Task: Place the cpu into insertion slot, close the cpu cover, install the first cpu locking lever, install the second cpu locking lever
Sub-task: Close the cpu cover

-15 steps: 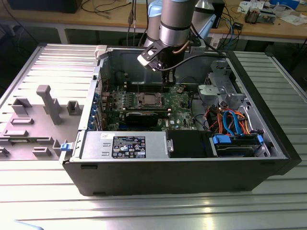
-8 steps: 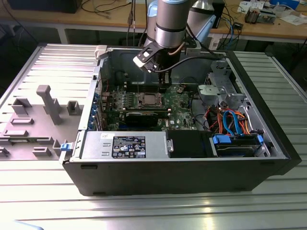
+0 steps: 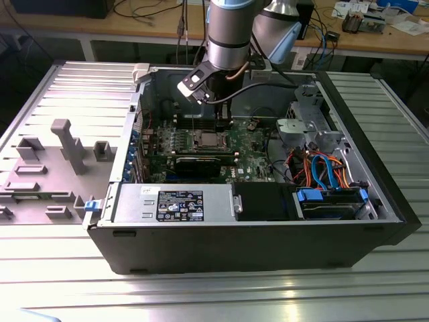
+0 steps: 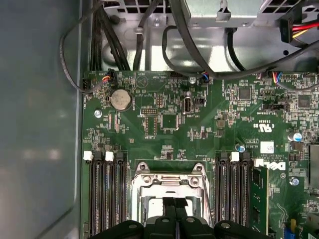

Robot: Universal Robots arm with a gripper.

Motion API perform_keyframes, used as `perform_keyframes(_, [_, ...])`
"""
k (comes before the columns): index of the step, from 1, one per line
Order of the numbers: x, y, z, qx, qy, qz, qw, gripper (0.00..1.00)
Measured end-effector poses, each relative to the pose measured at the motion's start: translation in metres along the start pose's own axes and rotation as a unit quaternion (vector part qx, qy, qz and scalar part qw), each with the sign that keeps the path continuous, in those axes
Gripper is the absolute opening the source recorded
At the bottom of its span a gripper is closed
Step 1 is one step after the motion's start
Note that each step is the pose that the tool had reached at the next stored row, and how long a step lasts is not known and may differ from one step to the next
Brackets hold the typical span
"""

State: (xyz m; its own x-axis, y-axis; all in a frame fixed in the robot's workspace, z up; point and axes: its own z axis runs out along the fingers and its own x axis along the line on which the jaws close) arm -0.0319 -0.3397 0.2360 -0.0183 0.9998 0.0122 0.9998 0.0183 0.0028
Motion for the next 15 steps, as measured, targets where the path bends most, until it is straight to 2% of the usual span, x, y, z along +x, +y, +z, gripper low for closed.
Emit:
perform_keyframes(12, [0.0000, -0.0004, 0.0001, 0.0000, 0.0001, 0.000, 1.00000, 0.11])
perform_keyframes(15, [0.0000, -0.0040, 0.0008, -0.0001, 0.0003, 0.000, 1.00000, 0.11])
